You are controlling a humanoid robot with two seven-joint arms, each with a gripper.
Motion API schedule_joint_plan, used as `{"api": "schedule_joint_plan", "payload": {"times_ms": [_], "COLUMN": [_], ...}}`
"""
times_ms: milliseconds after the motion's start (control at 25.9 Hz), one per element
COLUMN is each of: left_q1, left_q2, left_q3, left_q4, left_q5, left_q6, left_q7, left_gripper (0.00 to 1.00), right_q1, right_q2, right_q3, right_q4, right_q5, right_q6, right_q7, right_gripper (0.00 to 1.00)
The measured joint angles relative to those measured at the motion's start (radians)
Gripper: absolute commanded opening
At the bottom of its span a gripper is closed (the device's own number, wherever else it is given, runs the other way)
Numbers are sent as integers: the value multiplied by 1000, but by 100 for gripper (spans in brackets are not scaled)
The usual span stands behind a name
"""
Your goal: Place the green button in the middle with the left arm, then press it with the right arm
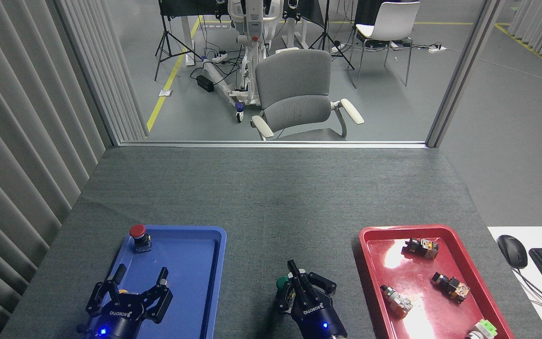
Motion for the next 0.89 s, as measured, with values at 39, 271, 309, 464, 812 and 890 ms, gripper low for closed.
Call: {"api": "schedule_joint_plan", "payload": {"times_ms": [39, 271, 309, 464, 812, 890], "left_q1": [0, 0, 0, -3, -12, -12], "left_q2": [1, 2, 2, 2, 1, 2], "left_q3": [0, 0, 0, 0, 14, 15], "left_q4": [0, -1, -1, -1, 14, 15], "left_q5": [0, 0, 0, -2, 28, 38], "left_q6": [0, -6, -7, -9, -3, -6], "left_q7": [0, 0, 0, 3, -2, -4], "left_gripper": [99, 99, 99, 99, 99, 99], "right_q1": [0, 22, 35, 96, 198, 208], "right_q2": [0, -10, -15, -48, -91, -94], "right_q3": [0, -60, -87, -202, -347, -357], "right_q4": [-4, -59, -77, -141, -212, -224], "right_q5": [-1, -7, -8, -10, -25, -42], "right_q6": [6, 17, 5, -66, -117, -117], "right_q7": [-4, -14, -14, -16, -12, -9], "right_gripper": [0, 1, 1, 2, 90, 97]}}
